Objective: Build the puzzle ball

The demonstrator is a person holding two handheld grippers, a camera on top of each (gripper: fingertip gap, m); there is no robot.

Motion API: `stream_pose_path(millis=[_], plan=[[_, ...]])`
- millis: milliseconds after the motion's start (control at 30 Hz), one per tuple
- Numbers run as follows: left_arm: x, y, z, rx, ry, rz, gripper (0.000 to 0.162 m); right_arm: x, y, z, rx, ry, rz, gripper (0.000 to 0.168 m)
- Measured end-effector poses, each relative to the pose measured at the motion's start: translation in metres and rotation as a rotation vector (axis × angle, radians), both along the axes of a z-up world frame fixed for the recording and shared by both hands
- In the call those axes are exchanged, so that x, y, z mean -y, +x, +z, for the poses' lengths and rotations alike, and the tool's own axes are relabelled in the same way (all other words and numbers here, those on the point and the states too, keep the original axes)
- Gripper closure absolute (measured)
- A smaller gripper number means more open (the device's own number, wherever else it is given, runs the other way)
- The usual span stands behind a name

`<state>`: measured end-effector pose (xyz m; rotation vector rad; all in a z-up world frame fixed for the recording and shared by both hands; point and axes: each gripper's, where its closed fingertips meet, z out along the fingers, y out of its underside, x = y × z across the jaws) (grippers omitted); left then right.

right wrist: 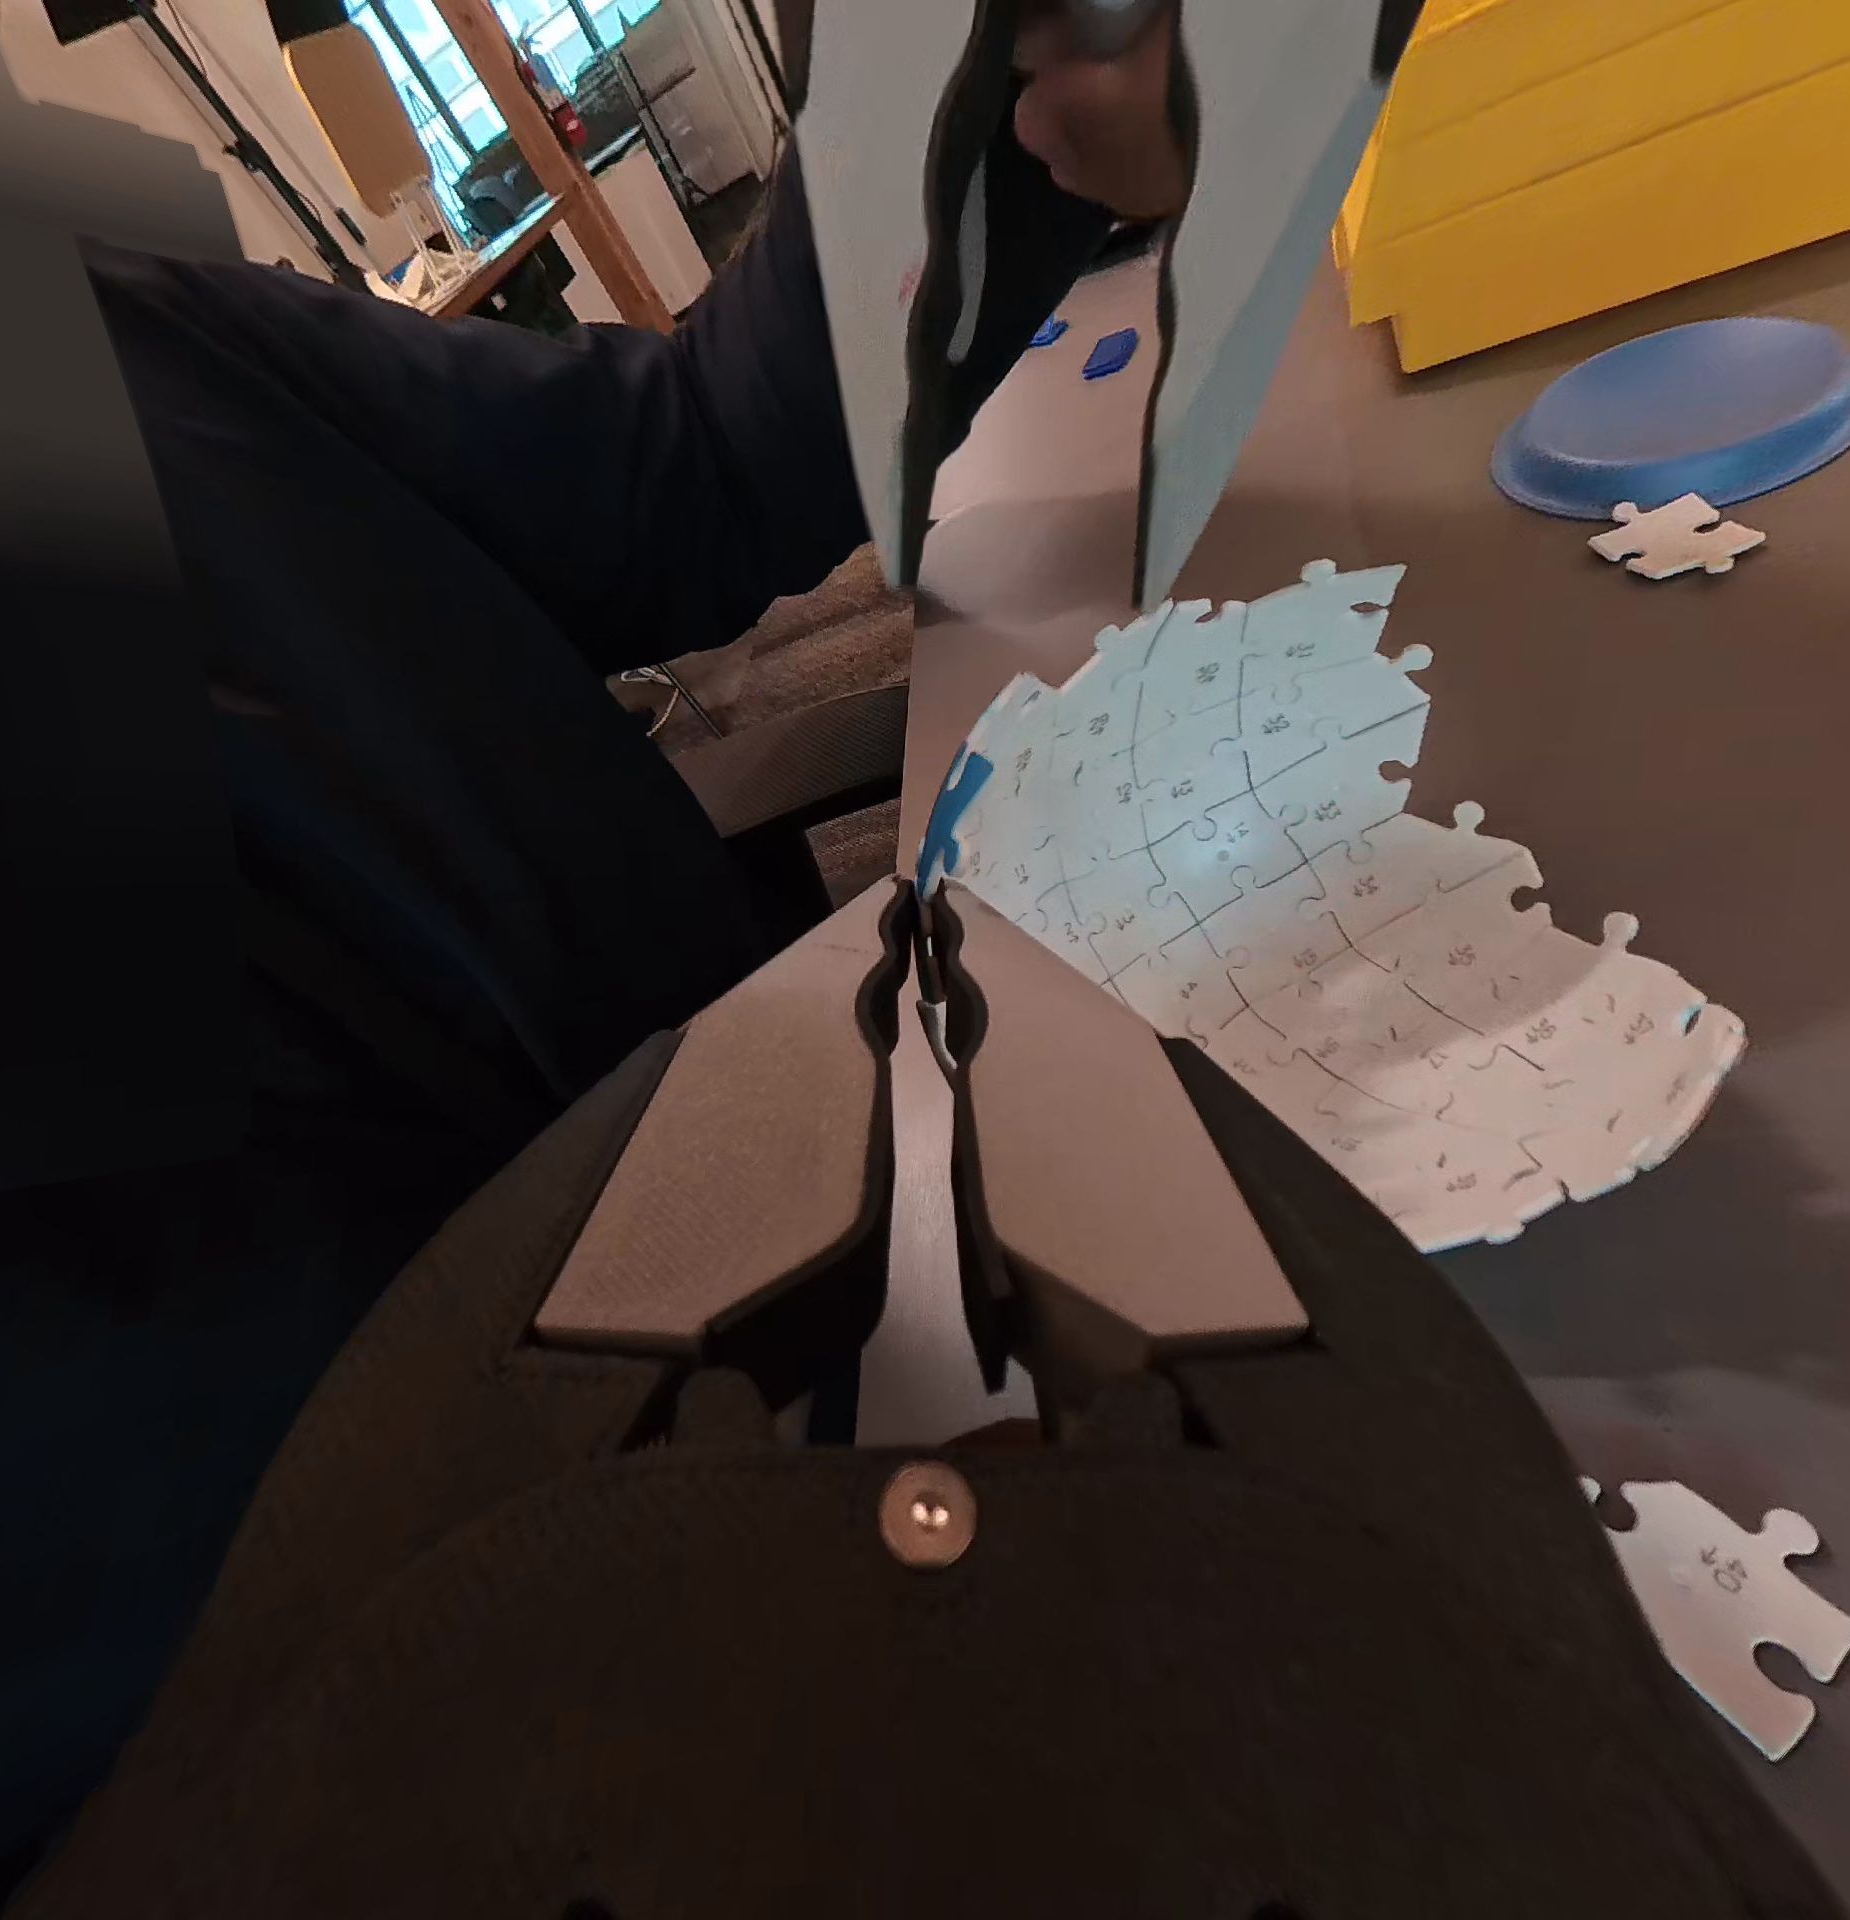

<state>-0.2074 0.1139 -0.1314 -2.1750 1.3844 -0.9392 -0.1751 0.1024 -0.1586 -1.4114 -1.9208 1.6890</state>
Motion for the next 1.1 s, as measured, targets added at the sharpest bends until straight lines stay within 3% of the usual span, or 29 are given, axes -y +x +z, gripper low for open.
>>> stream_pose_path(millis=[167,300,500,600,767,933,1100], plan=[[0.005,0.008,-0.024,-0.113,-0.044,-0.049,0.125,-0.002,0.0,0.001,-0.008,-0.026,0.002,0.168],[0.007,0.013,-0.026,-0.13,-0.095,-0.09,0.151,-0.003,0.001,0.002,-0.016,-0.048,0.008,0.168],[0.01,0.012,-0.025,-0.158,-0.205,-0.162,0.156,-0.002,0.001,0.004,-0.022,-0.055,0.018,0.167],[0.008,0.012,-0.021,-0.158,-0.278,-0.189,0.158,-0.012,0.005,0.014,-0.047,-0.021,-0.022,0.146],[-0.005,0.006,-0.018,-0.207,-0.326,-0.207,0.157,-0.053,0.026,0.024,-0.078,0.117,-0.159,0.137],[-0.008,0.003,-0.02,-0.248,-0.381,-0.25,0.16,-0.093,0.05,0.01,-0.052,0.158,-0.263,0.133],[-0.012,0.001,-0.018,-0.262,-0.444,-0.292,0.16,-0.115,0.055,-0.028,0.03,0.222,-0.296,0.131]])
